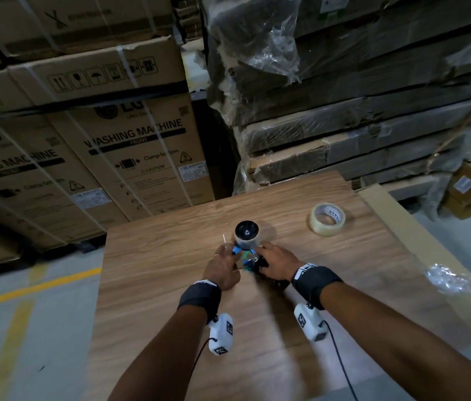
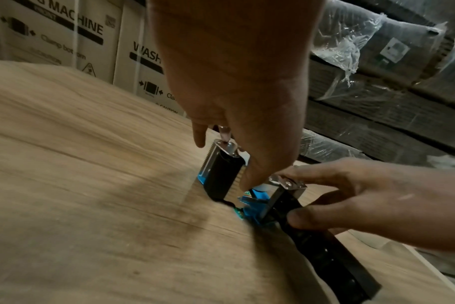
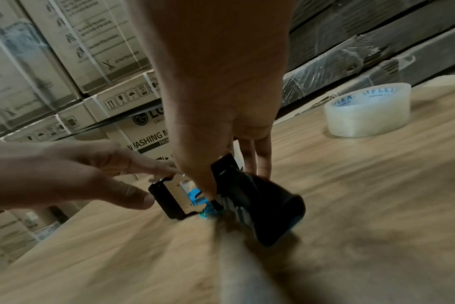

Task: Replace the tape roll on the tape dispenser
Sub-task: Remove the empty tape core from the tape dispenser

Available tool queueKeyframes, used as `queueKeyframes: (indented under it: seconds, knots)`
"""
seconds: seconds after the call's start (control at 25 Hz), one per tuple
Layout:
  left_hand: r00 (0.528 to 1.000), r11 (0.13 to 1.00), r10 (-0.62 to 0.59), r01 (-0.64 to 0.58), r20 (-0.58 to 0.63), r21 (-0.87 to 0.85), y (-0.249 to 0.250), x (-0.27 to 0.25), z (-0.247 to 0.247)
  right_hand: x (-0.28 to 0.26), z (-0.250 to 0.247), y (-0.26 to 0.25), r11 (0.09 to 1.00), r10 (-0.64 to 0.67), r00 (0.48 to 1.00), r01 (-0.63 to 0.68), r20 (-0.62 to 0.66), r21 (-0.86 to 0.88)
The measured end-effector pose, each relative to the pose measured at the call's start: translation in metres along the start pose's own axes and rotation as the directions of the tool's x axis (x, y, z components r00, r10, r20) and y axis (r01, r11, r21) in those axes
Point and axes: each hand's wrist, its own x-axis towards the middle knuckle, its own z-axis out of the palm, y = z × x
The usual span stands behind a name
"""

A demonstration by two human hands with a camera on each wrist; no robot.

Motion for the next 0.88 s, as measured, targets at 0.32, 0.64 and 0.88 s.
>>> queueKeyframes:
  seconds: [0.32,0.64,0.88]
  knots:
    - [0.999,0.999,0.046,-0.046,-0.005,0.013,-0.001,-0.016,0.005,-0.020,0.011,-0.003,0.999,-0.001,0.998,-0.001,0.057,0.034]
    - [0.992,0.992,0.125,-0.125,-0.007,-0.011,-0.003,-0.041,0.016,-0.041,0.015,-0.009,1.000,-0.022,0.971,0.021,0.237,0.008]
    - [1.000,0.999,0.029,-0.030,0.008,0.029,0.004,-0.042,0.013,-0.051,0.011,-0.011,0.997,-0.067,0.954,0.058,0.291,0.040]
